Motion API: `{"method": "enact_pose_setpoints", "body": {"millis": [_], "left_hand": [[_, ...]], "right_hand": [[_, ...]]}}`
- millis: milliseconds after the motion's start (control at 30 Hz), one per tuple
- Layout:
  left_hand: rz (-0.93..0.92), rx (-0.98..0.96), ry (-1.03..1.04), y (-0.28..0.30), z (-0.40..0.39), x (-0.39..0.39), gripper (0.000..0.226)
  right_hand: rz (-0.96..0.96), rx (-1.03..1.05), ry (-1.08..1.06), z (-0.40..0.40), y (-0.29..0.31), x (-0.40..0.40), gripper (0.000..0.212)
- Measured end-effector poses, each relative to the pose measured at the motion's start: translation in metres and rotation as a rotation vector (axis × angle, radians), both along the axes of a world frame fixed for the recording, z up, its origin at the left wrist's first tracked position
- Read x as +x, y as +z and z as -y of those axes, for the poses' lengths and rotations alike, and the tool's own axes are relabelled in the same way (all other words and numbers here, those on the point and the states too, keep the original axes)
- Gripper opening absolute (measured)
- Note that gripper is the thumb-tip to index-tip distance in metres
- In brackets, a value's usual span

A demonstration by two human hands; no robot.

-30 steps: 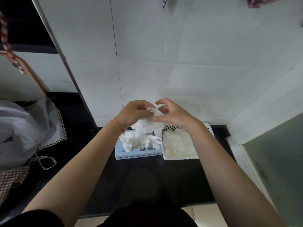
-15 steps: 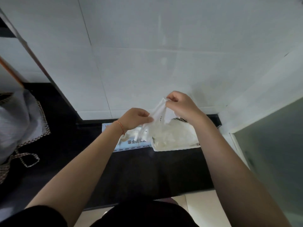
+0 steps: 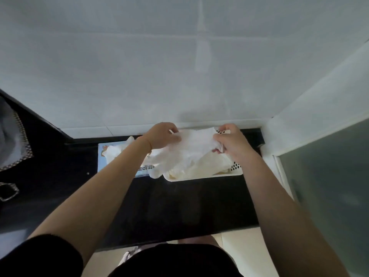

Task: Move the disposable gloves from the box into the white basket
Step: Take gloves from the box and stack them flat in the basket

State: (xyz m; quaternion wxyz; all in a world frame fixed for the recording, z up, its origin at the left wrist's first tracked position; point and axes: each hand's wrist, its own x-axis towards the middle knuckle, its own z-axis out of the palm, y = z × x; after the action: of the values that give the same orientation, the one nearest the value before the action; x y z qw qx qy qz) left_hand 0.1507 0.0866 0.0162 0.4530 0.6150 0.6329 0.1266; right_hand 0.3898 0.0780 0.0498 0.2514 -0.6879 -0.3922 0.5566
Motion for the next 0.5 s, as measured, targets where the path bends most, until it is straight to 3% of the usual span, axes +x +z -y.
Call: {"method": "enact_pose_setpoints", "body": {"millis": [100, 167, 333, 500], "left_hand": [[-0.226, 0.016, -0.178, -0.029, -0.014, 0.029, 0.028], [-0.315, 0.073, -0.232, -0.038, -0.020, 0.045, 0.025], [-0.497, 0.177, -0.181, -0.051, -0.030, 0.064, 0.023], [-0.540, 0.690, -0.150, -0.053, 0.002, 0.092, 0.023]], "right_hand": [[0.248, -0.010, 0.165, 0.004, -0.035, 0.024, 0.023], [0.326, 0.017, 0.257, 0.004, -0.053, 0.036, 0.024], [0.422, 0.087, 0.311, -0.006, -0.072, 0.053, 0.035], [0.519, 0.171, 0.405, -0.013, -0.079, 0.055, 0.038]]}}
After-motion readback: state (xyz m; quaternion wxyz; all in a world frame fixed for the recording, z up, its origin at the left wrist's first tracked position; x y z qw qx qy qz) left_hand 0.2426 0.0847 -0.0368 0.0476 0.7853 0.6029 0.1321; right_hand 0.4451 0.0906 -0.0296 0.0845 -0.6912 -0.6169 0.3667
